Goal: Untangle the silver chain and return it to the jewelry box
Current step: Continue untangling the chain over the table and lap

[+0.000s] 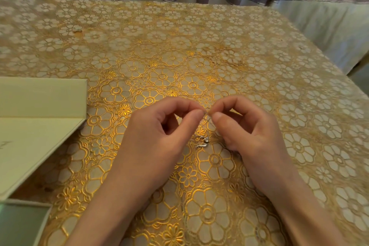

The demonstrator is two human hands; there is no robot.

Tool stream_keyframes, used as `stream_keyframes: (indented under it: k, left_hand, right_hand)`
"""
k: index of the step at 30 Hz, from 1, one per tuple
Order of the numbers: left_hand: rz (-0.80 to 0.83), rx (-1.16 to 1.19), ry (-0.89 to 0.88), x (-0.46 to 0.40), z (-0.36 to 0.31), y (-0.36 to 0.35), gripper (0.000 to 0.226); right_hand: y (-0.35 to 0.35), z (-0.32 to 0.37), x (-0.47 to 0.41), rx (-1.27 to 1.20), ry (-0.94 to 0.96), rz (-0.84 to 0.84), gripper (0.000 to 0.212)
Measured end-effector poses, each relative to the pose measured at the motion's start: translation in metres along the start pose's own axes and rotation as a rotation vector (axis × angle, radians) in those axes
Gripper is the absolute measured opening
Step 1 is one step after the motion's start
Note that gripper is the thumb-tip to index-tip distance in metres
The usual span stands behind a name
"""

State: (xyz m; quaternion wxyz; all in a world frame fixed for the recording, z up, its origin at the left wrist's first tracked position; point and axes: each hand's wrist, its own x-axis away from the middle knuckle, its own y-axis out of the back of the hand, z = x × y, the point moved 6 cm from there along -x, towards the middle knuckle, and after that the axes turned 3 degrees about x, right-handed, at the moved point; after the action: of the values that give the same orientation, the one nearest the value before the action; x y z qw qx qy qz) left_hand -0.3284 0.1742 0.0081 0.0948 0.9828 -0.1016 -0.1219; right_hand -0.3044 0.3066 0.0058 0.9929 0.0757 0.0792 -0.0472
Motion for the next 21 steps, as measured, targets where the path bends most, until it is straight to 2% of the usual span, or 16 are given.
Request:
stream_keyframes:
  k: [10, 17, 21]
  left_hand:
    - [-0.023, -0.131, -0.136, 0.0, -0.011, 0.0, 0.007]
    - [-0.039, -0.163, -0.184, -0.001, -0.01, 0.001, 0.005]
    - [-0.046, -0.204, -0.224, 0.0, -0.013, 0.001, 0.01]
  right_hand:
    - [-0.001, -0.002, -0.002, 0.061, 0.003, -0.033, 0.008]
    - [-0.002, 0.0, -0.002, 0.012, -0.01, -0.01, 0.019]
    - [-0.002, 0.001, -0.002, 0.053, 0.005, -0.032, 0.013]
